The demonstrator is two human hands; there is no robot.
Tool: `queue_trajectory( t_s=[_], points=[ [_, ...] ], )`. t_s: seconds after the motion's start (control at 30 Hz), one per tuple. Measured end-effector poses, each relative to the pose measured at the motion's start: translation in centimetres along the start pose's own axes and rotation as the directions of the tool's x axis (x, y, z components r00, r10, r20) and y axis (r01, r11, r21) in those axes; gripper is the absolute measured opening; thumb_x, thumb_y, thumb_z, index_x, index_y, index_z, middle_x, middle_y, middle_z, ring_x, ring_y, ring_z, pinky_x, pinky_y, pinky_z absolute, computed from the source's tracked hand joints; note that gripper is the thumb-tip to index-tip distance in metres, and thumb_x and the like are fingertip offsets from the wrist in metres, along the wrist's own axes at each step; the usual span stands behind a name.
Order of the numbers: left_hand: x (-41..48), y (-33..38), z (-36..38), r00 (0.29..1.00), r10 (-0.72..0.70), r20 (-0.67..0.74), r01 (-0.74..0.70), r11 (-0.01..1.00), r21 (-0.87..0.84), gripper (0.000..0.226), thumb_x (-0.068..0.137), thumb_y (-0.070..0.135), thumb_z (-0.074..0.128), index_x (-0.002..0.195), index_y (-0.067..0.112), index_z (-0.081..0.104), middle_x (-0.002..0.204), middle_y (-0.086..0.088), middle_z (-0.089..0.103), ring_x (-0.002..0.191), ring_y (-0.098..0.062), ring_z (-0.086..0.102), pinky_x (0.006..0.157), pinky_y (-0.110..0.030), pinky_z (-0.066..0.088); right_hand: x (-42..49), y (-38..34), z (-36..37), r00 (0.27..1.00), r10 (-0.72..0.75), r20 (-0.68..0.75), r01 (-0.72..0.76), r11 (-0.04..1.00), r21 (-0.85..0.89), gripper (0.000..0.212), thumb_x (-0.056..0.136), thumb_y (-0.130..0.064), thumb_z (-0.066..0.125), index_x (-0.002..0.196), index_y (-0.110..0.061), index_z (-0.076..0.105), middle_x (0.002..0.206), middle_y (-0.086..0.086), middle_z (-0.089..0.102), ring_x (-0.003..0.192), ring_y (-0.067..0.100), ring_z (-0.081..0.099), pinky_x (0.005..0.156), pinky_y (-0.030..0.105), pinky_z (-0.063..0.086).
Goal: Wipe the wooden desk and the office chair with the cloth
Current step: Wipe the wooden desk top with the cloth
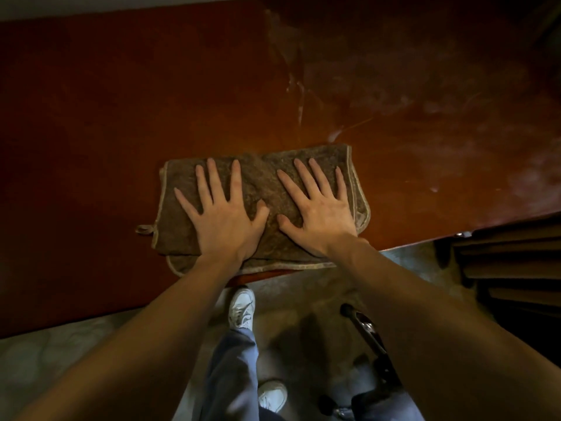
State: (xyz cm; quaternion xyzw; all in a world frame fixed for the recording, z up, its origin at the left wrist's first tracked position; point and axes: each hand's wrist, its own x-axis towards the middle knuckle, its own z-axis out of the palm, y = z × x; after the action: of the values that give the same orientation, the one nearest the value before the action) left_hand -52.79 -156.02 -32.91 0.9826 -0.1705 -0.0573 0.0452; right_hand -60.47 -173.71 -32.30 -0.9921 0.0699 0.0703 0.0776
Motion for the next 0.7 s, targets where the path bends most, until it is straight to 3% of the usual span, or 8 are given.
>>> queue_trajectory(
  t_s=[0.4,0.7],
  points=[
    [9.4,2.5,-0.5,0.997,-0.073,-0.022,0.072,0.996,-0.045,0.087,0.091,0.073,0.017,0.164,0.031,-0.003,0.172,-0.011,-0.009,0.158,-0.032,-0.012,0.120,-0.071,-0.003,10.3,4.5,-2.3,0.996,-0.090,-0.011,0.089,0.996,-0.029,0.078,0.096,-0.072,0.024,0.164,-0.040,0.001,0.174,-0.001,-0.002,0.159,0.022,-0.010,0.125,0.061,-0.004],
    [16.1,4.1,-1.1,0.992,-0.120,-0.033,0.118,0.992,-0.050,0.083,0.095,0.075,0.007,0.164,0.031,-0.005,0.172,-0.011,-0.010,0.158,-0.032,-0.012,0.119,-0.071,-0.004,17.5,7.2,-3.7,0.989,-0.144,-0.023,0.143,0.989,-0.048,0.073,0.100,-0.067,0.022,0.164,-0.039,0.002,0.174,-0.002,-0.001,0.159,0.021,-0.008,0.125,0.060,-0.002]
  ],
)
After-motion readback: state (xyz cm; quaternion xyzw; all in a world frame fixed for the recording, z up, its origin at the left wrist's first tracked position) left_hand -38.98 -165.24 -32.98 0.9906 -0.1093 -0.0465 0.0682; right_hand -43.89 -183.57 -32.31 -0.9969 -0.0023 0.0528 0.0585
